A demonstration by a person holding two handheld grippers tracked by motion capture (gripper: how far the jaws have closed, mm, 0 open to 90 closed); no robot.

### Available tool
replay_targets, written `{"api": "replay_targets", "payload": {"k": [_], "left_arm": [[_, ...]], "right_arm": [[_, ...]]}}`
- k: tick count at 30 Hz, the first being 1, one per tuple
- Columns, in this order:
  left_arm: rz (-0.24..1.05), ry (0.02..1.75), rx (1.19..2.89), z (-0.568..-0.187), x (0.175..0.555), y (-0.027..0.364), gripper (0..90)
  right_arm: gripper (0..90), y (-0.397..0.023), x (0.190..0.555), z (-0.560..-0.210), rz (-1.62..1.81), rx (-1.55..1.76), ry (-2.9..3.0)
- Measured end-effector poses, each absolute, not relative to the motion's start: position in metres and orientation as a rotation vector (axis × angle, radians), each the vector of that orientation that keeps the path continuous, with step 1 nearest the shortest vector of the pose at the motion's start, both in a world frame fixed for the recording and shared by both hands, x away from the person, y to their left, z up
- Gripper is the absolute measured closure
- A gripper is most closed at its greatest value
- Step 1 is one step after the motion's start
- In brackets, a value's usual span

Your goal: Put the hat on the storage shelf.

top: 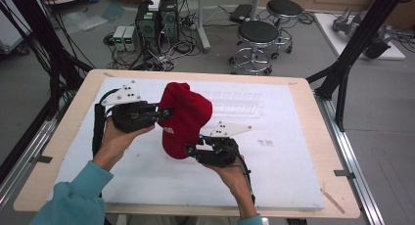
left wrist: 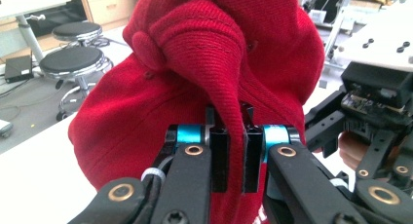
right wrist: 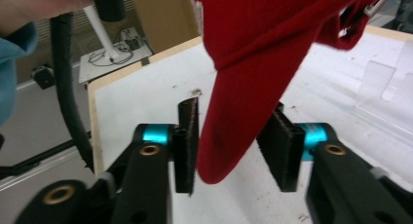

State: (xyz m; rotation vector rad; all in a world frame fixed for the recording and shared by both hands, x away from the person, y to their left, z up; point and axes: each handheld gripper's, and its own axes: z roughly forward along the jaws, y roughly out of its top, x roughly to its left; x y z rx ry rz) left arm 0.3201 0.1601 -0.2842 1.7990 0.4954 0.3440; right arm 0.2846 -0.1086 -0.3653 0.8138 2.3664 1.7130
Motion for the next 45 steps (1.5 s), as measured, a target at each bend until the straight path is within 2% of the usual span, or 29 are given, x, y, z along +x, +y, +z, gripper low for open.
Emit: {"api": "replay_targets", "payload": {"k": [8, 15, 18, 19, 23, 24, 27, 32, 36, 45], "left_arm": [[0.334, 0.479, 1.767, -0.286, 0.320, 0.161, 86.2], [0.334, 0.479, 1.770, -0.286, 0.321, 0.163, 83.8], [0.330, 0.547, 1.767, -0.286, 0.323, 0.164, 67.5], [0.328, 0.564, 1.767, -0.287, 0.324, 0.164, 55.4], [0.340, 0.625, 1.765, -0.288, 0.326, 0.166, 24.8], [0.343, 0.648, 1.773, -0.289, 0.327, 0.167, 14.8], [0.355, 0.660, 1.764, -0.292, 0.329, 0.172, 8.8], [0.342, 0.658, 1.733, -0.293, 0.330, 0.182, 7.1], [0.386, 0.650, 1.759, -0.296, 0.328, 0.188, 7.1], [0.443, 0.714, 1.777, -0.329, 0.319, 0.224, 7.2]], "right_arm": [[84.7, -0.109, 0.286, -0.364, 1.769, 0.806, 2.376], [85.3, -0.106, 0.285, -0.363, 1.765, 0.788, 2.379], [85.4, -0.106, 0.285, -0.363, 1.747, 0.793, 2.379], [85.4, -0.106, 0.284, -0.363, 1.741, 0.801, 2.373], [85.4, -0.108, 0.285, -0.365, 1.735, 0.802, 2.360], [85.4, -0.109, 0.285, -0.365, 1.729, 0.804, 2.348], [85.4, -0.111, 0.286, -0.364, 1.726, 0.814, 2.326], [85.4, -0.116, 0.290, -0.363, 1.746, 0.835, 2.296], [85.4, -0.122, 0.293, -0.359, 1.749, 0.846, 2.252], [85.4, -0.146, 0.306, -0.349, 1.749, 0.908, 2.132]]}}
